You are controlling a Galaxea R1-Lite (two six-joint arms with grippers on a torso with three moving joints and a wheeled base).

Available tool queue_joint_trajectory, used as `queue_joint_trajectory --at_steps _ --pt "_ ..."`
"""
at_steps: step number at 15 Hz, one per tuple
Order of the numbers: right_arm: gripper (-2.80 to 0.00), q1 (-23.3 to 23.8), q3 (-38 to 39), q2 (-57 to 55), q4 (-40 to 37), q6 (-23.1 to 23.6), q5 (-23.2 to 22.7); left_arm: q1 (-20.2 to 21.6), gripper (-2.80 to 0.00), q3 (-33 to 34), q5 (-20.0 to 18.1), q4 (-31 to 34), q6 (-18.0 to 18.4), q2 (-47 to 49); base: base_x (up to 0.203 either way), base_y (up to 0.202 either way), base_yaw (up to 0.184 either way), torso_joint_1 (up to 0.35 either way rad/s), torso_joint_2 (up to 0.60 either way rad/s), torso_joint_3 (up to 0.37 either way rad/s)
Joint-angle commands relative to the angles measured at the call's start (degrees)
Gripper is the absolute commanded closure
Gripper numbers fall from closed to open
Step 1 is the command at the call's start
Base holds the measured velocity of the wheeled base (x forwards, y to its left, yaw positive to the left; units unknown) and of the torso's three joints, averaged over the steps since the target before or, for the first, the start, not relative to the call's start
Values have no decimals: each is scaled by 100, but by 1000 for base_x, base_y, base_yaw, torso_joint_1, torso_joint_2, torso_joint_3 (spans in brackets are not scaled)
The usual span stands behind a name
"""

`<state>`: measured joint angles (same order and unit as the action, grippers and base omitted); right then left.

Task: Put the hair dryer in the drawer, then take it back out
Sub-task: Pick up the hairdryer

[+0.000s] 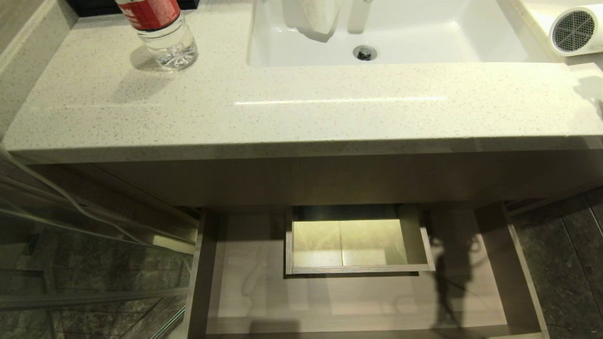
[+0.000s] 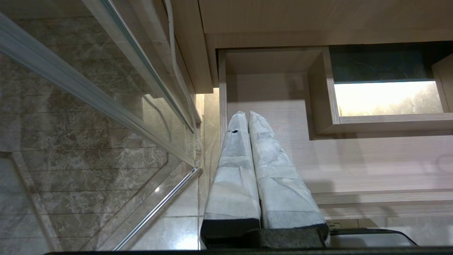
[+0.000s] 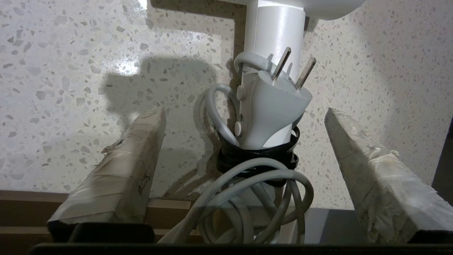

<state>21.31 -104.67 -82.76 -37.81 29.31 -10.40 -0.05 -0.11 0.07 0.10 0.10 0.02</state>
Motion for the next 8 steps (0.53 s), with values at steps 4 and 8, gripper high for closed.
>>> queue_joint_trajectory --at_steps 4,8 --pt "-280 222 123 171 -384 -136 22 1 0 2 1 -1 -1 4 0 0 0 0 0 0" --pt "-280 295 120 48 -509 -430 21 -2 0 2 1 -1 -1 0 0 0 0 0 0 0"
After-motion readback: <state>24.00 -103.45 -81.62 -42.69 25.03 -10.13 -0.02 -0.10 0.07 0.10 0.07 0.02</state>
